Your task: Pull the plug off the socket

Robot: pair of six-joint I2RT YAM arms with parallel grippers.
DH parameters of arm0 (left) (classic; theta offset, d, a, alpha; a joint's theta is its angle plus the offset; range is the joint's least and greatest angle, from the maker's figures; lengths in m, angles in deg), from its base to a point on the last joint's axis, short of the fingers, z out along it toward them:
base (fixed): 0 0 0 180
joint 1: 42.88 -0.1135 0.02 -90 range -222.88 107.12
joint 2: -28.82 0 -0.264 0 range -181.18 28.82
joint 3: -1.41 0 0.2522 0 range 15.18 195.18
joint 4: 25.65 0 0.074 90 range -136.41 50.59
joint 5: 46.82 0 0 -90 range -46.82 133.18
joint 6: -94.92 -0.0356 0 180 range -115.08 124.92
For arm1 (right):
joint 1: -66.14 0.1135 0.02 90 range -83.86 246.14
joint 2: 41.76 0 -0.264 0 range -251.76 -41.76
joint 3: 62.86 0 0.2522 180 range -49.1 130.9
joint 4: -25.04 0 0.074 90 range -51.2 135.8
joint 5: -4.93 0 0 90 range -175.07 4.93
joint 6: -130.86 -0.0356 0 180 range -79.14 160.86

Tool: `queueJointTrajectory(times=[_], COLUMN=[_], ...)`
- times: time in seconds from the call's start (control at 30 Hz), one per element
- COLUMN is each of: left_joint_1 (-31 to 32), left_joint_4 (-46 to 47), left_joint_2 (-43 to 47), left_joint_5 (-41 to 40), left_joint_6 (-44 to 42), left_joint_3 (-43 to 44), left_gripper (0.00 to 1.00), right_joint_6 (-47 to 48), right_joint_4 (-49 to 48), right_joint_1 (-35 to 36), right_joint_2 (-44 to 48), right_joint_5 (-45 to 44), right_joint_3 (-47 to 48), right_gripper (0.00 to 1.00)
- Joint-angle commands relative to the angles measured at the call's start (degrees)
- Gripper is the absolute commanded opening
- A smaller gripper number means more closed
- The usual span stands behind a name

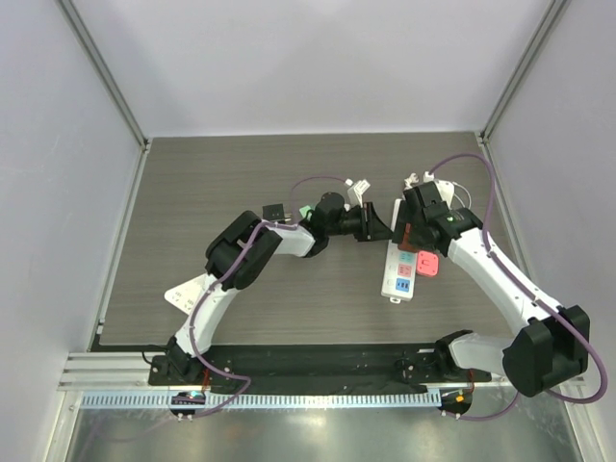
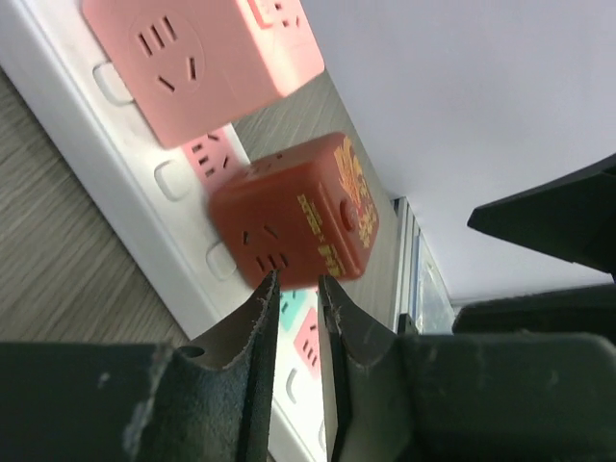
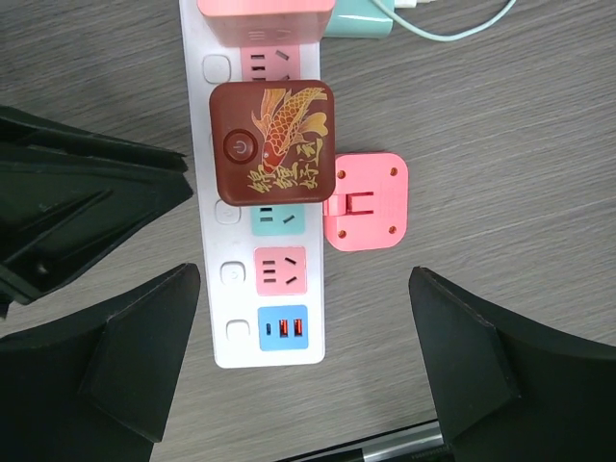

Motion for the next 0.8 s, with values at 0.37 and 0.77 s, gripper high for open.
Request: queueJointTrajectory(times=[0.37,0.77], left_joint_1=[0.67,0.76], left_joint_4=[-7.81,-13.01], left_joint_2=[-5.32,-6.47], left_joint_5=[-2.29,-2.91], left_joint_6=[0.00,-0.44], left_joint_3=[7.75,9.51], left_gripper=[0.18,0.14], right_joint_6=[1.20,1.90], right_joint_4=[-8.52,-9.58], right_joint_1=[-2.65,-2.74], right_joint_2=[0.08,-1.59], right_joint_5=[5.28,1.07], right_joint_3=[-2.60,-2.34], right_gripper=[0.95,0.91])
